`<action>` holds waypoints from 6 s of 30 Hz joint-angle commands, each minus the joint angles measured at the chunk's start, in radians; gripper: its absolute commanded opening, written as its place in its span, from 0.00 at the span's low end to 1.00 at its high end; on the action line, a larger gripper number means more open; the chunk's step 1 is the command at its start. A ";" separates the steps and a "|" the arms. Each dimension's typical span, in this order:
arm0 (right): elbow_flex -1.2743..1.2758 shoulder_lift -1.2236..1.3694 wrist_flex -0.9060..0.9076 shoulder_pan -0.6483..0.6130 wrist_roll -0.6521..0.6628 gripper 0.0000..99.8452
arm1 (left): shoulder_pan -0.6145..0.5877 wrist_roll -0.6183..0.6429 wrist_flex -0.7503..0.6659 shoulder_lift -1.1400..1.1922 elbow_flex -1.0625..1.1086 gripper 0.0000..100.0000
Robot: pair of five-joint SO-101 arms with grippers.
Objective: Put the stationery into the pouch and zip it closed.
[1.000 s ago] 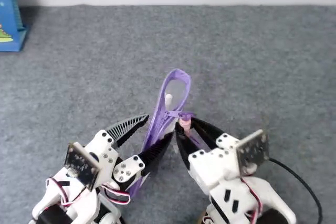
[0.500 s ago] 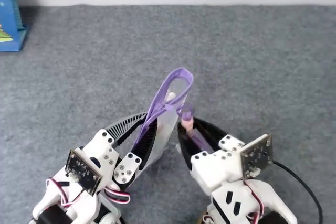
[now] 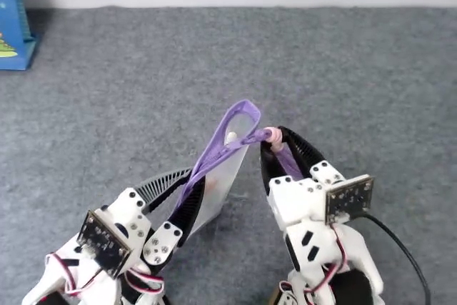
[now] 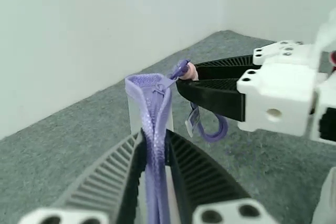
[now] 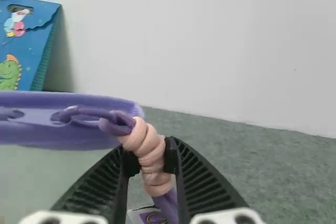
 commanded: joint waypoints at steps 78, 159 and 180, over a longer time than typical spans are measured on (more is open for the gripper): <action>0.080 0.004 0.518 0.277 0.014 0.01 | -0.186 -0.011 0.235 -0.072 -0.044 0.01; 0.391 0.035 0.529 0.283 -0.041 0.01 | -0.704 -0.077 -0.011 -0.078 0.769 0.03; 0.390 0.035 0.536 0.283 -0.038 0.01 | -0.704 -0.026 -0.006 -0.078 0.769 0.03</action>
